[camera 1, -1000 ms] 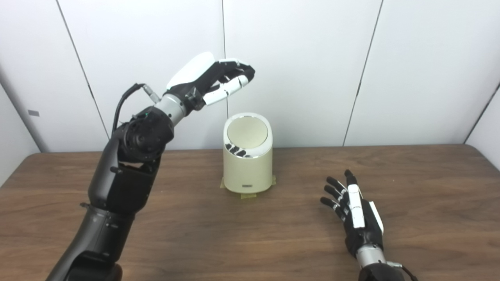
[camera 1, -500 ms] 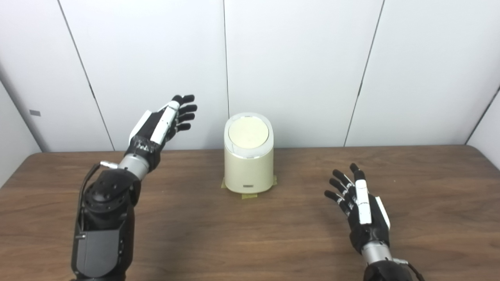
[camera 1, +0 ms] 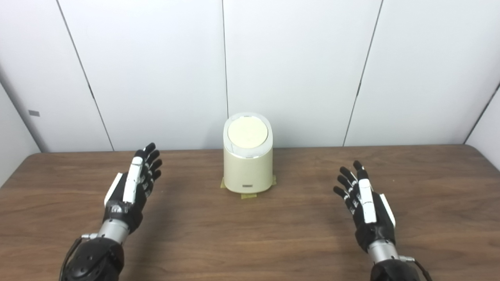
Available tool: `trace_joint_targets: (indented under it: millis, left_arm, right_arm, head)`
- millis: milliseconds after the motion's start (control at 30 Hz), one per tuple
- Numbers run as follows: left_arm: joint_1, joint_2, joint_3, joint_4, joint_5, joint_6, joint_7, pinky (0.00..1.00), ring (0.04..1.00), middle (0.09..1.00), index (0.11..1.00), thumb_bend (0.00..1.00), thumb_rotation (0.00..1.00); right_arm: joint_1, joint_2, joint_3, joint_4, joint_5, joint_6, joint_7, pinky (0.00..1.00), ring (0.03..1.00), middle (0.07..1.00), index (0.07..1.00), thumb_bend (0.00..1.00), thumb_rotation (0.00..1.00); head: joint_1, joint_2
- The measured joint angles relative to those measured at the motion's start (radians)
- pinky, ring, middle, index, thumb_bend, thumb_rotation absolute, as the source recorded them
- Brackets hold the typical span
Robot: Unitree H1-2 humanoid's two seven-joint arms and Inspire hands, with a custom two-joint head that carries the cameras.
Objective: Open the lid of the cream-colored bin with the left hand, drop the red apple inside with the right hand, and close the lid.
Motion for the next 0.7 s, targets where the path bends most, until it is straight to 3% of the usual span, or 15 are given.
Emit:
trace_joint_targets:
  millis: [267,433,700]
  left_arm:
    - [0.096,-0.016,-0.021,-0.033,-0.064,-0.033,0.017,1.0,1.0,1.0,1.0,0.43,1.0]
    - [0.163,-0.017,-0.048,-0.032,-0.061,-0.06,0.031,1.0,1.0,1.0,1.0,0.44,1.0]
    - [0.182,-0.04,-0.091,-0.03,-0.013,-0.172,0.078,1.0,1.0,1.0,1.0,0.44,1.0]
  right_arm:
    - [0.011,-0.046,0.027,0.004,-0.04,0.002,0.017,0.99,1.0,1.0,0.984,0.63,1.0]
    - [0.023,-0.066,0.041,-0.01,-0.053,0.004,0.034,1.0,1.0,1.0,0.992,0.58,1.0]
    - [0.033,-0.078,0.039,-0.011,-0.029,0.003,0.07,1.0,1.0,1.0,1.0,0.54,1.0]
  head:
    - [0.002,0.002]
    - [0.003,0.005]
    - [0.047,0.0]
